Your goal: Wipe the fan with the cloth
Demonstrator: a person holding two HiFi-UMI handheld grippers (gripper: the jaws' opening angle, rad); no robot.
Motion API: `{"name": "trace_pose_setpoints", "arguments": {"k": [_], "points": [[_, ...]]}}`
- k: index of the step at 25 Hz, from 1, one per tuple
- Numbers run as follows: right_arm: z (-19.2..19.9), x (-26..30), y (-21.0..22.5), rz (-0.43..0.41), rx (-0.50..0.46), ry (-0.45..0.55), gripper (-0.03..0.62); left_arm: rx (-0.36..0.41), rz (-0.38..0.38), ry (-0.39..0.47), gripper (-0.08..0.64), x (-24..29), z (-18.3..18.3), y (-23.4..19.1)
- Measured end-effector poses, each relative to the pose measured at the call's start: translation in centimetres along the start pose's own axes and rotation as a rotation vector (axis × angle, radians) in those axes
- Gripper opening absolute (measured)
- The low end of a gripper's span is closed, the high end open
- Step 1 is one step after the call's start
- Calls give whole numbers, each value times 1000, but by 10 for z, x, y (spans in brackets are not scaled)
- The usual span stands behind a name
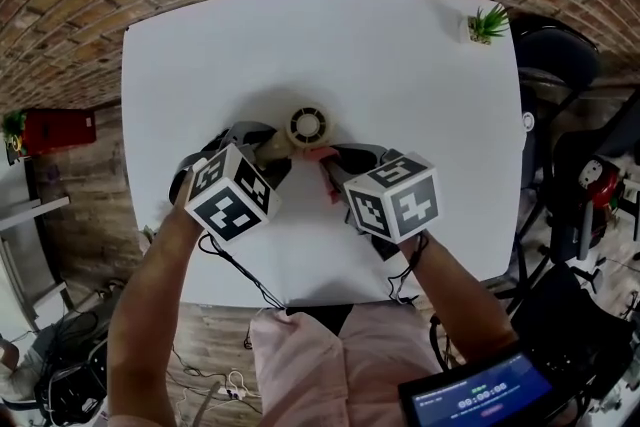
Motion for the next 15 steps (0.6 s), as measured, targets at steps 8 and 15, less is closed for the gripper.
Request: {"name": "trace_pose_setpoints", "arguments": {"k": [8,15], "points": [[3,-5,6,6,8,-4,35,76,45,-20,208,1,-3,-3],[3,-9,15,24,15,-3,35,128,88,-26,209,1,-4,-6]]}}
Point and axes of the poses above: the fingertips, and each gripper's own axes: x forward along the fingers, y to its right, z out of its underside, the point moved 10 cm from there along -x, backward along the fingers, and after that the axes turned 9 degrees about z, right-handed, at the moved point
